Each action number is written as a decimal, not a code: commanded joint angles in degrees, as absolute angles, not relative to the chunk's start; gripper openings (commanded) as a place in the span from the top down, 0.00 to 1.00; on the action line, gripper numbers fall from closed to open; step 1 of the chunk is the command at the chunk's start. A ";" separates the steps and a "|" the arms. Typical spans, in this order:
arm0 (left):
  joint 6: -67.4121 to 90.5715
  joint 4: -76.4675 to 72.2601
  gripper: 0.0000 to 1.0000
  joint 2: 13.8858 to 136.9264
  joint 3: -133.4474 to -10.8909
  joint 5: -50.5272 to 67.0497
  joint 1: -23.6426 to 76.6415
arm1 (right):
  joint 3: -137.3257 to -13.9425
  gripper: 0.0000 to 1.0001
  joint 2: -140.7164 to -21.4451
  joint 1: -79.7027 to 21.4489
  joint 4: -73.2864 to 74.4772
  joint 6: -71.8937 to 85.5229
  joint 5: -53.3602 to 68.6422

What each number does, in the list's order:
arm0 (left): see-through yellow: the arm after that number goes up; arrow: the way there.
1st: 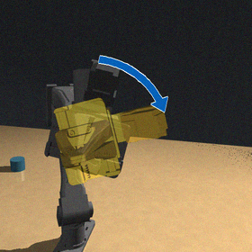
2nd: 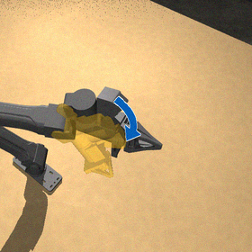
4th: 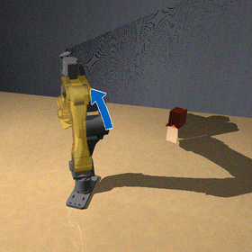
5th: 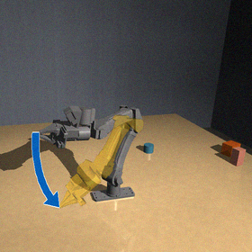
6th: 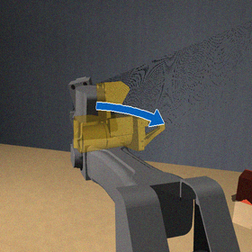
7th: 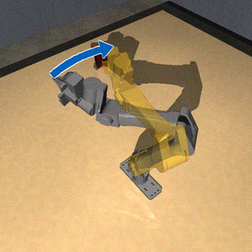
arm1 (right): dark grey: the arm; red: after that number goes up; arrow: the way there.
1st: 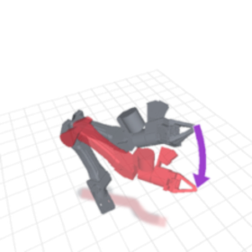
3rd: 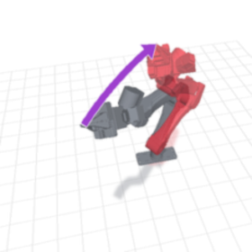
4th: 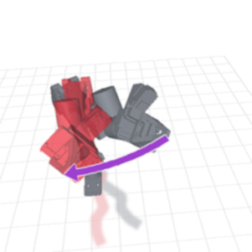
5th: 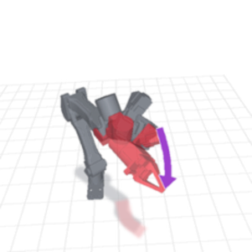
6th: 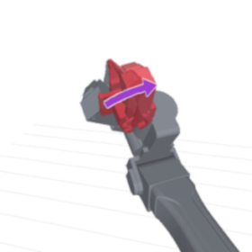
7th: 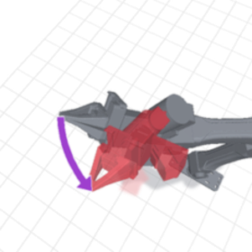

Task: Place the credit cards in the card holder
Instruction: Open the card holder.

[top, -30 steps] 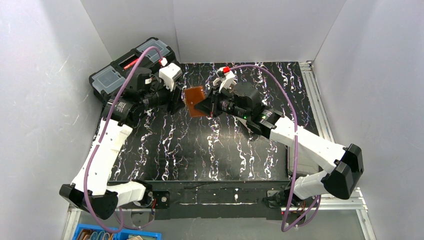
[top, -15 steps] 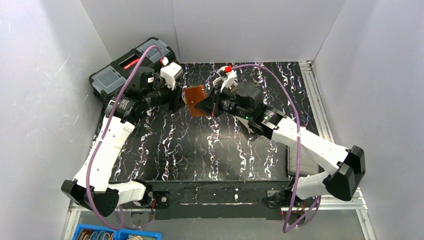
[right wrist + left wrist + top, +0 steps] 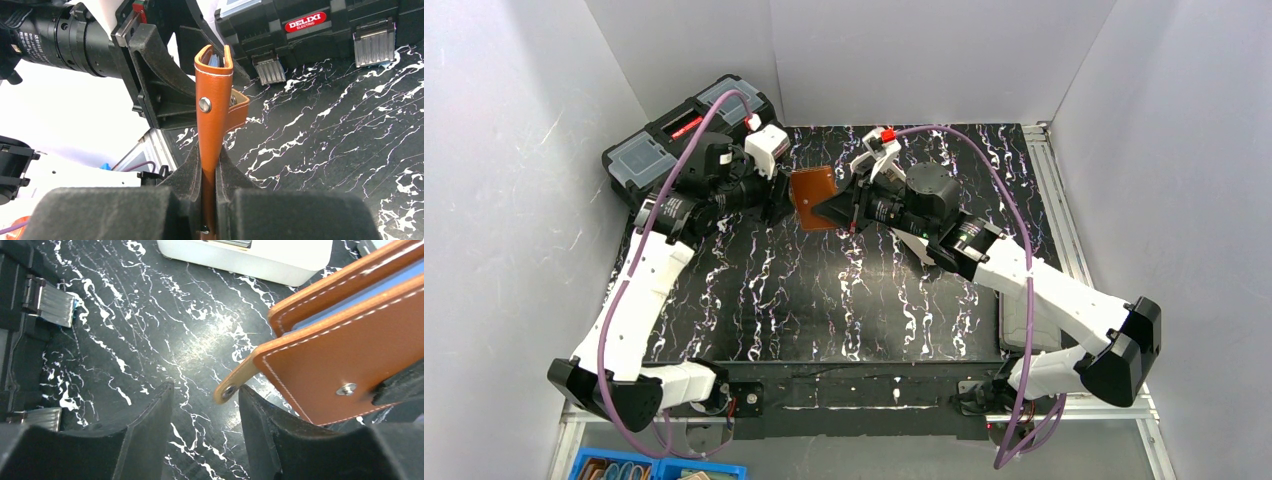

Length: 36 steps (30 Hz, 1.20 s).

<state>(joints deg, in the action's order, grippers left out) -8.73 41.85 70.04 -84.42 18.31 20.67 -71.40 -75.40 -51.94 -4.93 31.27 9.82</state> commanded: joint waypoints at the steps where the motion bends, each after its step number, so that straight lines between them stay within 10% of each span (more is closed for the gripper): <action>1: -9.84 43.75 0.48 69.95 -87.30 26.32 20.00 | -71.15 0.99 -74.24 -52.29 -9.49 31.19 11.24; 6: -12.45 48.78 0.29 71.07 -90.74 35.69 18.85 | -70.78 0.99 -74.10 -52.29 -10.13 31.55 11.53; 18: -19.19 64.70 0.36 78.76 -98.98 64.05 10.91 | -67.67 0.99 -74.50 -50.62 -18.19 37.22 21.15; 27: -25.69 70.19 0.31 78.99 -102.47 64.38 9.76 | -67.25 0.99 -77.26 -48.87 -24.43 41.47 30.83; 36: -31.28 80.04 0.65 81.40 -107.24 68.16 9.76 | -68.23 0.99 -79.45 -48.53 -25.41 42.57 32.70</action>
